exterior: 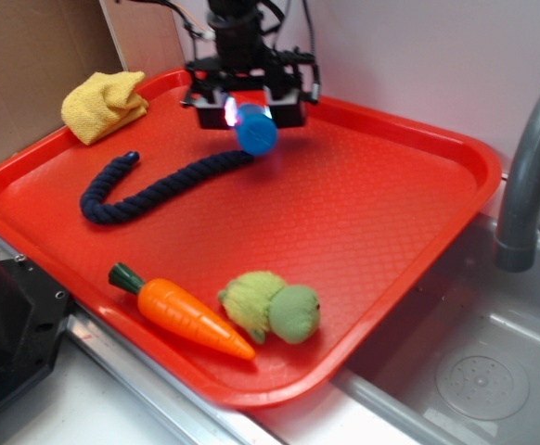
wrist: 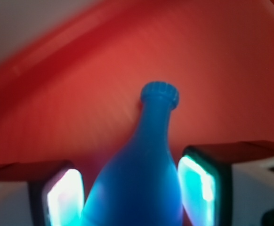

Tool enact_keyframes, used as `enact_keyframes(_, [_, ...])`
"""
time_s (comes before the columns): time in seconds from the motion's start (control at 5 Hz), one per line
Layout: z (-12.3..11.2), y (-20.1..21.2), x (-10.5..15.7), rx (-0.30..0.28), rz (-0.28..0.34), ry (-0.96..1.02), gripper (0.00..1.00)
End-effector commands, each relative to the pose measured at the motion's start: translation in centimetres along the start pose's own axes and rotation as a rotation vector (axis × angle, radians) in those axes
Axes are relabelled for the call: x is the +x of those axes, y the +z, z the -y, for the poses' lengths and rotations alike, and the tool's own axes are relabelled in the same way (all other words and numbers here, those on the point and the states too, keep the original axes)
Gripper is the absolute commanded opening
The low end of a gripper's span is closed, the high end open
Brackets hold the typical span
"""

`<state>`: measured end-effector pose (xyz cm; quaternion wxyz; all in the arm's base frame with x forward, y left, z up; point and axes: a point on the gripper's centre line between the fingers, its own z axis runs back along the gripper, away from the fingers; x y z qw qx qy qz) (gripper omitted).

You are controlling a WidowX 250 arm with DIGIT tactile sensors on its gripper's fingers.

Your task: Grab the blue bottle.

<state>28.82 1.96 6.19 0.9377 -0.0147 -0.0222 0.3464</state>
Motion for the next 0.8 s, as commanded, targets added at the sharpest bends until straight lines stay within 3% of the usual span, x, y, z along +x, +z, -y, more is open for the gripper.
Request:
enact_keyframes(0.0, [-2.5,12.7,-2.0,-0.094,0.03,-0.078,0.0])
enact_keyframes(0.2, [-4.0,17.6,-3.7,-0.116,0.158,-0.108,0.0])
enact_keyframes(0.4, [-3.0,18.8,-5.3,-0.075,0.24,-0.223,0.0])
enact_keyframes(0.6, [-2.2,18.0,-5.3,-0.042,0.23,-0.256,0.0])
